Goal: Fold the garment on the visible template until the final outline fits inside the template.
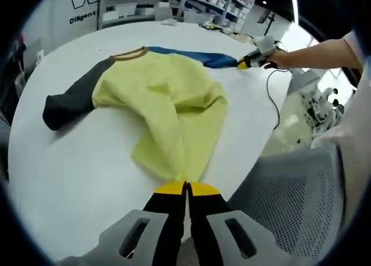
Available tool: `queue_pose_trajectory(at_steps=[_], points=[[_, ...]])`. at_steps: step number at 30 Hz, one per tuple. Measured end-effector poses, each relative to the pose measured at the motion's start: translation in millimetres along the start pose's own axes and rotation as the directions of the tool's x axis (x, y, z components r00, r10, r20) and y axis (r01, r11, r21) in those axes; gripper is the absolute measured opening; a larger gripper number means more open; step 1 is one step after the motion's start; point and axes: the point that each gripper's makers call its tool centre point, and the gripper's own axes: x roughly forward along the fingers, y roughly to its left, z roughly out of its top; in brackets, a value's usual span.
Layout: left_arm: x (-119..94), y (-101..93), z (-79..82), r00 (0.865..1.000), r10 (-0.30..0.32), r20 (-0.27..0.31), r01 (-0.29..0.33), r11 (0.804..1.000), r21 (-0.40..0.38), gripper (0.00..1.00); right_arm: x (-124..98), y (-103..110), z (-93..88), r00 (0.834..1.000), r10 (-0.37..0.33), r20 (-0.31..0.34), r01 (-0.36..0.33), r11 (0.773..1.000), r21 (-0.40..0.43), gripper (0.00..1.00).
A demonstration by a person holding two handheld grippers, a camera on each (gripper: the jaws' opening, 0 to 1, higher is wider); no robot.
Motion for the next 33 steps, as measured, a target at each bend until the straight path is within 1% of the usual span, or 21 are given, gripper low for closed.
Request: queue_pose_trajectory(at_steps=[3, 6, 7, 8, 10, 12, 13, 15, 16, 19, 20, 22, 23, 25, 26, 27, 28, 29, 31, 32, 33], points=[[0, 1.0, 0.1, 1.0, 0.002, -0.002, -0.002, 1.0, 0.002, 0.0, 1, -5, -1.7, 1.0, 0.006, -0.017, -0.006, 1.0, -0.015, 0.0], [0, 1.2, 0.6, 1.0, 0.003, -0.004, -0.003, 1.0, 0.007, 0.0, -4, -6, -5.8, 0.998, 0.04, -0.048, -0.041, 0.999, -0.032, 0.0], [0, 1.1, 1.0, 1.0, 0.003, -0.003, -0.003, 1.0, 0.008, 0.0, -9, -2, -4.2, 0.998, 0.052, -0.038, -0.053, 0.998, -0.028, 0.0], [0, 1.4, 0.8, 1.0, 0.003, -0.003, -0.003, 1.0, 0.007, 0.0, -14, 1, 0.6, 0.996, 0.088, -0.004, -0.088, 0.996, -0.022, 0.0], [0, 0.7, 0.9, 1.0, 0.003, 0.0, -0.003, 1.0, 0.007, 0.0, -22, 10, 0.5, 0.986, 0.165, 0.015, -0.165, 0.986, -0.001, 0.0], [1, -0.3, 0.1, 1.0, 0.0, 0.0, 0.0, 1.0, 0.009, 0.0, -36, 16, 2.3, 0.975, 0.217, 0.042, -0.216, 0.976, -0.036, 0.0], [1, -0.3, -0.2, 1.0, 0.0, 0.001, 0.0, 1.0, 0.009, 0.0, -45, 22, 2.3, 0.964, 0.257, 0.063, -0.258, 0.966, 0.007, 0.0], [2, -0.7, -0.3, 1.0, -0.001, 0.003, 0.001, 1.0, 0.008, 0.0, -58, 26, 2.2, 0.948, 0.305, 0.096, -0.309, 0.95, 0.039, 0.0], [2, -1.2, -0.2, 1.0, -0.003, 0.004, 0.003, 1.0, 0.009, 0.0, -62, 21, -0.8, 0.95, 0.298, 0.091, -0.303, 0.952, 0.035, 0.0], [2, -1.8, 0.1, 1.0, -0.006, 0.003, 0.006, 1.0, 0.013, 0.0, -76, 24, -3.9, 0.937, 0.325, 0.128, -0.338, 0.937, 0.092, 0.0], [2, -1.5, 0.3, 1.0, -0.007, 0.004, 0.007, 1.0, 0.015, 0.0, -81, 26, -2.8, 0.922, 0.352, 0.16, -0.374, 0.917, 0.136, 0.0], [1, -1.3, 0.6, 1.0, -0.007, 0.003, 0.007, 1.0, 0.017, 0.0, -87, 26, -3.5, 0.917, 0.352, 0.186, -0.381, 0.912, 0.153, 0.0], [1, -1.1, 0.6, 1.0, -0.008, 0.003, 0.007, 1.0, 0.018, 0.0, -89, 25, -5.3, 0.921, 0.342, 0.186, -0.372, 0.913, 0.167, 0.0], [1, -0.8, 1.0, 1.0, -0.007, 0.003, 0.007, 1.0, 0.019, 0.0, -92, 23, -5.8, 0.916, 0.337, 0.22, -0.382, 0.898, 0.217, 0.0], [0, -0.4, 1.0, 1.0, -0.007, 0.004, 0.007, 1.0, 0.019, 0.0, -92, 17, -9.8, 0.926, 0.31, 0.215, -0.353, 0.913, 0.204, 0.0], [0, -0.2, 1.1, 1.0, -0.006, 0.005, 0.006, 1.0, 0.018, 0.0, -93, 17, -12.0, 0.932, 0.302, 0.202, -0.341, 0.919, 0.198, 0.0], [0, 0.2, 0.6, 1.0, -0.006, 0.005, 0.006, 1.0, 0.018, 0.0, -92, 15, -21.7, 0.944, 0.293, 0.152, -0.318, 0.931, 0.18, 0.0], [0, 0.3, 0.0, 1.0, -0.006, 0.004, 0.006, 1.0, 0.019, 0.0, -92, 17, -24.1, 0.946, 0.293, 0.138, -0.312, 0.938, 0.147, 0.0], [0, -0.7, -0.8, 1.0, -0.006, 0.002, 0.006, 1.0, 0.019, 0.0, -89, 21, -34.3, 0.955, 0.293, 0.054, -0.295, 0.955, 0.039, 0.0], [0, -1.0, -1.0, 1.0, -0.006, 0.002, 0.006, 1.0, 0.018, 0.0, -87, 18, -39.1, 0.966, 0.26, 0.011, -0.259, 0.965, -0.029, 0.0], [0, -1.8, -1.4, 1.0, -0.008, 0.001, 0.008, 1.0, 0.018, 0.0, -83, 10, -47.2, 0.978, 0.201, -0.063, -0.209, 0.964, -0.164, 0.0]])
